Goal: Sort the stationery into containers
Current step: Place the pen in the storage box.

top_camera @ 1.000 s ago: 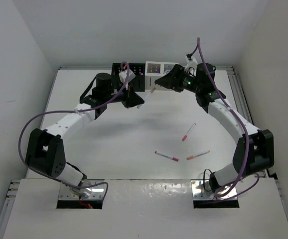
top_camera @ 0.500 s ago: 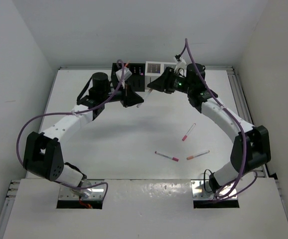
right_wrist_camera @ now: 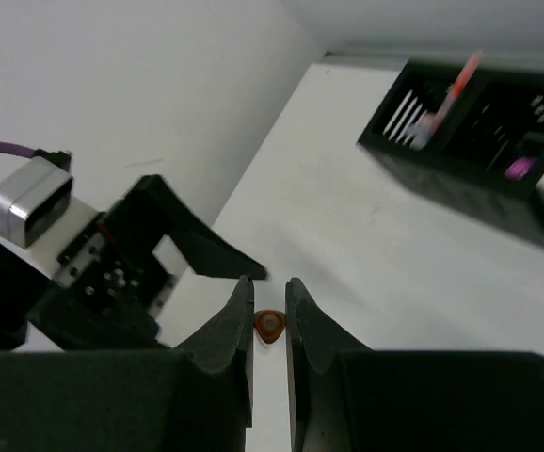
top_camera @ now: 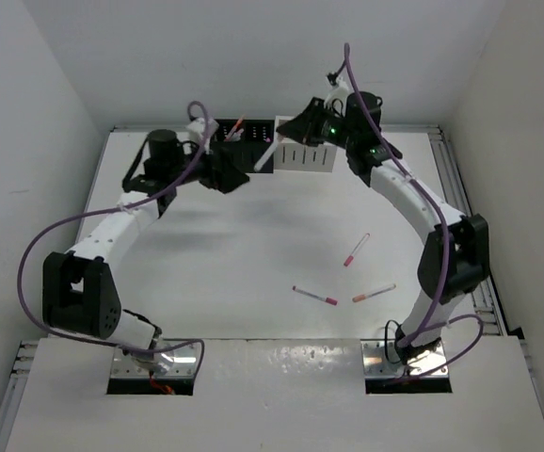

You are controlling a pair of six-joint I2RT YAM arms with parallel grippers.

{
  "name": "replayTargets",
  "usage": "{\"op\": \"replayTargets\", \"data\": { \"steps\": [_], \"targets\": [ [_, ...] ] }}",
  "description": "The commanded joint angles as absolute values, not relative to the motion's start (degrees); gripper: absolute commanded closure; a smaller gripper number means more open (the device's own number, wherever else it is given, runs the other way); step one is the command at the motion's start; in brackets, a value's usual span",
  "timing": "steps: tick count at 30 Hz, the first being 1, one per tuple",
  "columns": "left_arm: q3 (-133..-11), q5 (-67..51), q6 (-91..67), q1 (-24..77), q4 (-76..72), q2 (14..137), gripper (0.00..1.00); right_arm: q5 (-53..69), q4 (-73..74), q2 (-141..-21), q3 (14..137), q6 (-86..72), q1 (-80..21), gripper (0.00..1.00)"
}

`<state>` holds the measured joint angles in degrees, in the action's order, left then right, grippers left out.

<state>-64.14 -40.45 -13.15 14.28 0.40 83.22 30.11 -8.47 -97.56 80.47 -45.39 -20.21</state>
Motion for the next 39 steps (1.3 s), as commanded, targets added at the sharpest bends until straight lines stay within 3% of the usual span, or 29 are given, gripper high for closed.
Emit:
{"op": "replayTargets", "data": {
  "steps": [1, 7, 11, 23, 24, 28, 31, 36, 39],
  "targets": [
    [-68.4, -32.8, -12.7, 5.0, 1.7, 81.5, 0.0, 23.6, -11.6, -102.4, 92.9, -39.8, -19.2, 1.0],
    [-67.9, -29.5, -13.1, -3.6, 1.4, 81.2, 0.0, 12.3, -18.6, -113.6, 106.8, -26.3, -21.5, 1.0],
    [-65.7, -28.1, -10.5, -4.6, 2.0, 79.7, 0.0, 5.5, -25.9, -120.4, 109.7, -20.0, -22.9, 1.0],
    [-62.6, -30.1, -4.6, -4.8, 6.2, 77.3, 0.0, 6.8, -28.5, -135.3, 114.3, -14.8, -24.1, 1.0],
    [-62.8, -30.0, -3.8, -3.7, 7.9, 77.3, 0.0, 7.6, -28.0, -135.4, 113.8, -14.5, -24.3, 0.81],
    [-64.3, -31.6, 5.5, -0.6, 14.4, 77.8, 0.0, 10.7, -22.7, -132.7, 113.3, -18.1, -24.1, 0.4],
    [-63.1, -34.3, 14.5, 5.7, 18.3, 75.6, 0.0, 14.9, -15.4, -126.6, 113.4, -26.3, -22.5, 0.33],
    [-57.3, -38.7, 22.8, 18.1, 21.3, 72.7, 0.01, 22.6, -8.8, -109.8, 100.2, -36.2, -16.9, 0.35],
    [-54.8, -38.0, 24.5, 27.4, 20.5, 74.7, 0.16, 25.9, -3.6, -93.1, 86.7, -33.2, -10.0, 0.37]
  ]
}}
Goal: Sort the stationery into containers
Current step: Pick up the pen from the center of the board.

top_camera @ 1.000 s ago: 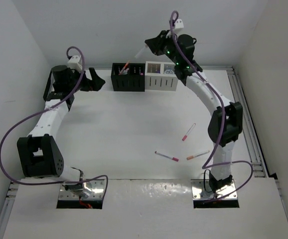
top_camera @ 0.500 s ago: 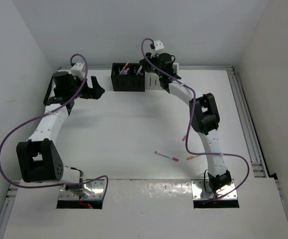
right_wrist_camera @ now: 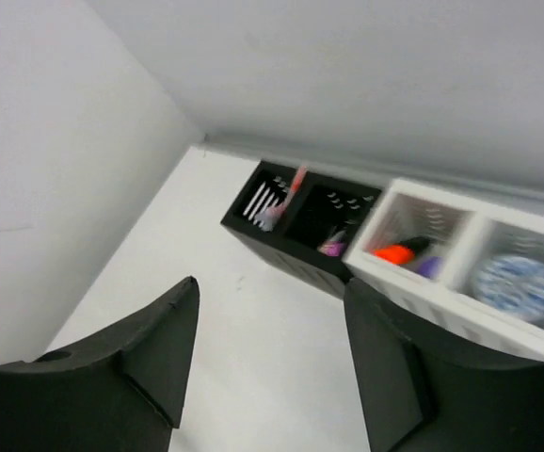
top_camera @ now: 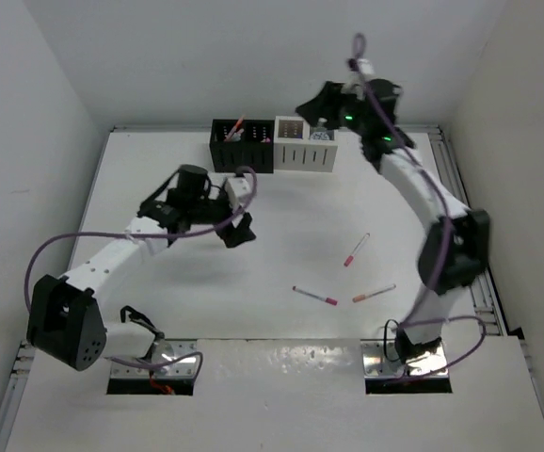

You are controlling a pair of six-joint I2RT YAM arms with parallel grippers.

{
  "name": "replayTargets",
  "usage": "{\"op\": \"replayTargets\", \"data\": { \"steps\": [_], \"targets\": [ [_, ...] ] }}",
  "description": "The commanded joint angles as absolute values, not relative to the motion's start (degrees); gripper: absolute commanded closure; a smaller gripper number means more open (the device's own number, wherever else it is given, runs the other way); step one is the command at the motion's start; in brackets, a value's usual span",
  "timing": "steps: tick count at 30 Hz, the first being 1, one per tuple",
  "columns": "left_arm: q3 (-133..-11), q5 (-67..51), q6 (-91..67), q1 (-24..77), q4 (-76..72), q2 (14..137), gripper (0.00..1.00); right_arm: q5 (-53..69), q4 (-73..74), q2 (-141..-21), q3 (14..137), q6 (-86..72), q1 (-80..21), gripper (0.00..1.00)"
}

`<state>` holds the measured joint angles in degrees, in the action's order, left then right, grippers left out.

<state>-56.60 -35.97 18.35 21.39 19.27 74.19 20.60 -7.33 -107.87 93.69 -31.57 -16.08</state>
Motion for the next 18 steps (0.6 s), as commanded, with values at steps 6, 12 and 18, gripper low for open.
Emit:
{"op": "replayTargets", "data": {
  "steps": [6, 12, 18],
  "targets": [
    [-57.3, -31.7, 29.9, 46.5, 21.1, 85.1, 0.38, 29.7, 6.8, -74.0, 63.0, -29.5, 5.2, 0.42],
    [-63.8, -31.1, 31.6, 53.7, 18.9, 98.1, 0.41, 34.7, 13.2, -59.2, 49.9, -29.1, 16.5, 0.44],
    [-70.0, -29.5, 32.6, 55.3, 17.9, 107.2, 0.46, 39.7, 17.5, -55.1, 48.2, -32.3, 21.1, 0.45]
  ]
}}
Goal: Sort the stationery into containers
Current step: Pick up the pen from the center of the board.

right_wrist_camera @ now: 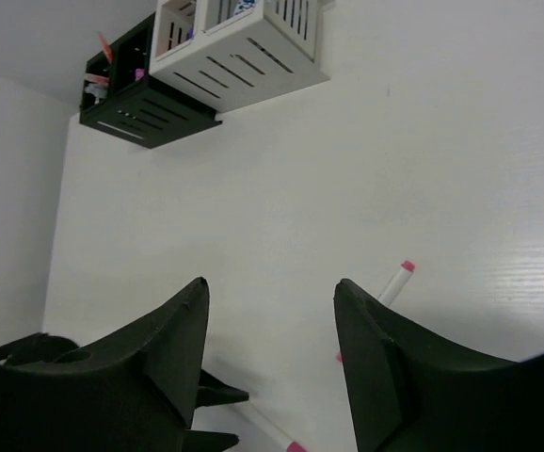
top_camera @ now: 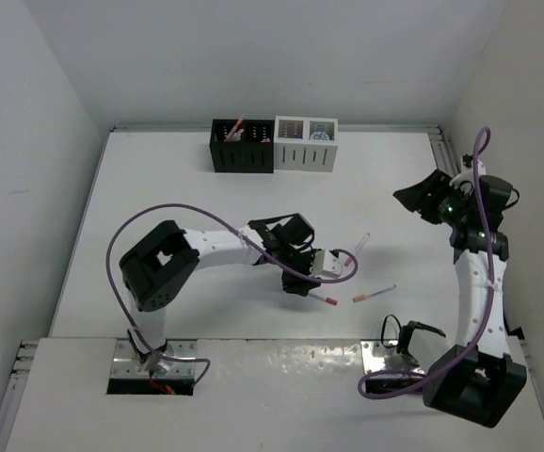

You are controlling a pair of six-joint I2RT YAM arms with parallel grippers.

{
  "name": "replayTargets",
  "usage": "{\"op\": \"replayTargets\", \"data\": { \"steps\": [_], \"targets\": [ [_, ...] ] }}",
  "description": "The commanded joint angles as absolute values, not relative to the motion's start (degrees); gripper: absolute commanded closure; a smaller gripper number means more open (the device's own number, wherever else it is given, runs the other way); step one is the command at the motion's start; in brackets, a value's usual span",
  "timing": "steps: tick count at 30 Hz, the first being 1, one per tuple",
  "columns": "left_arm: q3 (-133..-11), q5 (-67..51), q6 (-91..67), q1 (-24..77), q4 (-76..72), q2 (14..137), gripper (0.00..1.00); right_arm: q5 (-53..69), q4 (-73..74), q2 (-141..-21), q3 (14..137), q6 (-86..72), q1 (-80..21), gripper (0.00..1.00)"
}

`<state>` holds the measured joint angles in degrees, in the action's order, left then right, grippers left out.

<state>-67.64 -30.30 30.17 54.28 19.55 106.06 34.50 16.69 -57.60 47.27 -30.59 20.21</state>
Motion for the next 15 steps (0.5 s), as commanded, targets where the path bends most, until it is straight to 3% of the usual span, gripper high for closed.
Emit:
{"op": "replayTargets", "data": {
  "steps": [1, 10, 13, 15],
  "targets": [
    [-70.7, -29.1, 33.0, 56.2, 18.0, 107.9, 0.46, 40.1, 17.6, -54.8, 48.3, -32.6, 21.2, 0.45],
    [-68.6, -20.7, 38.4, 61.9, 18.2, 110.8, 0.57, 39.6, 17.8, -55.6, 50.6, -32.3, 21.9, 0.48],
    [-68.3, -18.3, 38.8, 62.8, 18.9, 112.8, 0.69, 39.6, 17.4, -56.0, 50.7, -32.8, 21.9, 0.49],
    [-68.1, -16.4, 38.0, 63.0, 19.0, 114.3, 0.85, 39.6, 16.8, -56.0, 50.3, -32.8, 21.9, 0.49]
  ]
}}
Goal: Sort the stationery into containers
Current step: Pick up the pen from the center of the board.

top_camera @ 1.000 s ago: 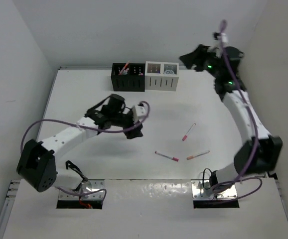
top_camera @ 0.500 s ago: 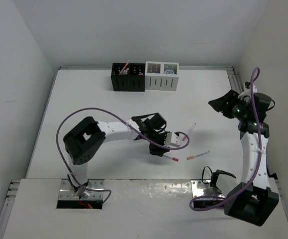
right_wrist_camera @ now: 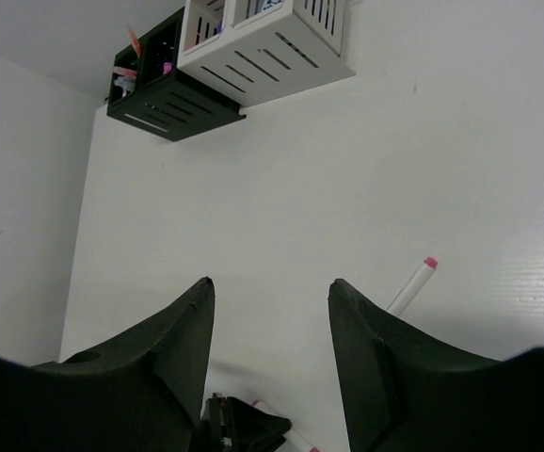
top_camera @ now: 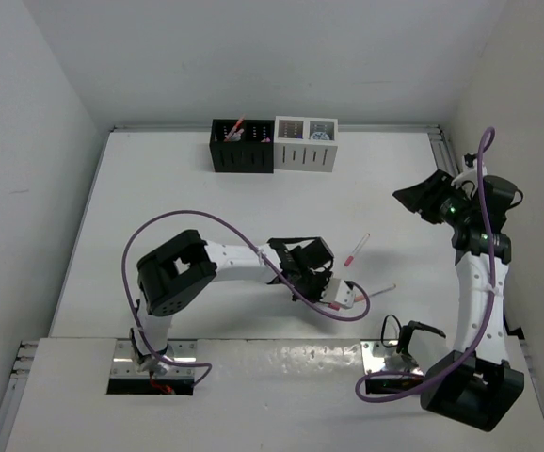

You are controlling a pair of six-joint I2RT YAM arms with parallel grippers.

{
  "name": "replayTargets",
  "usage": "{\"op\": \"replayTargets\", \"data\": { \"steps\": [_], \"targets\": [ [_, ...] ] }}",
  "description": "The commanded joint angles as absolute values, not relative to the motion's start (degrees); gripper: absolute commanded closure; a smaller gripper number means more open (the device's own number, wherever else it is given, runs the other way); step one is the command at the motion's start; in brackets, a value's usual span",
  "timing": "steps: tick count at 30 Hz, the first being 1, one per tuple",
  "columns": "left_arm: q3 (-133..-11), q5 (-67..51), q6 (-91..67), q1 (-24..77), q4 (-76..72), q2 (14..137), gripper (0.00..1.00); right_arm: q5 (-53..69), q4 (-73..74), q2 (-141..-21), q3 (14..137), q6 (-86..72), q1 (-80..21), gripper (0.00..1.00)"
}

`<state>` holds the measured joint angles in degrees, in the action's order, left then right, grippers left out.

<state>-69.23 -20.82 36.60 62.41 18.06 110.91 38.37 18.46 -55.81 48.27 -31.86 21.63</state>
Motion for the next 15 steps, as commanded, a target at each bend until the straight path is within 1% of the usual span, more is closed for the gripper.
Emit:
{"op": "replayTargets", "data": {
  "steps": [1, 3, 4, 5, 8, 9, 10, 11, 14, 15],
  "targets": [
    [-68.1, -15.1, 37.2, 62.9, 19.2, 115.1, 0.91, 39.6, 16.8, -56.0, 50.2, -32.8, 21.6, 0.49],
    [-67.4, -15.6, 36.1, 61.9, 20.0, 114.5, 0.96, 39.6, 16.1, -55.8, 50.1, -32.2, 20.9, 0.49],
    [-66.8, -16.3, 35.4, 61.3, 20.0, 113.8, 0.96, 39.6, 15.3, -55.8, 50.0, -32.2, 20.5, 0.49],
    [-65.7, -17.0, 34.6, 60.2, 19.9, 112.9, 0.99, 39.0, 14.7, -55.9, 49.9, -32.1, 19.9, 0.49],
    [-64.5, -21.3, 30.0, 53.1, 19.3, 107.9, 1.0, 37.4, 12.2, -57.0, 49.9, -32.3, 16.2, 0.48],
    [-64.6, -23.0, 28.4, 48.0, 18.8, 106.4, 1.0, 37.3, 11.7, -57.6, 50.2, -32.3, 14.8, 0.47],
    [-64.8, -27.3, 25.1, 45.2, 18.5, 103.7, 1.0, 37.1, 10.6, -58.8, 50.4, -32.5, 12.4, 0.45],
    [-65.2, -29.8, 23.4, 39.7, 17.9, 102.1, 1.0, 37.4, 9.8, -59.5, 50.9, -33.1, 11.2, 0.42],
    [-66.0, -36.1, 14.7, 32.9, 14.5, 95.1, 1.0, 37.8, 4.9, -61.9, 51.8, -34.9, 4.6, 0.35],
    [-66.3, -38.5, 12.9, 32.0, 13.5, 94.1, 1.0, 38.0, 3.6, -62.6, 51.9, -35.4, 3.6, 0.34]
  ]
}}
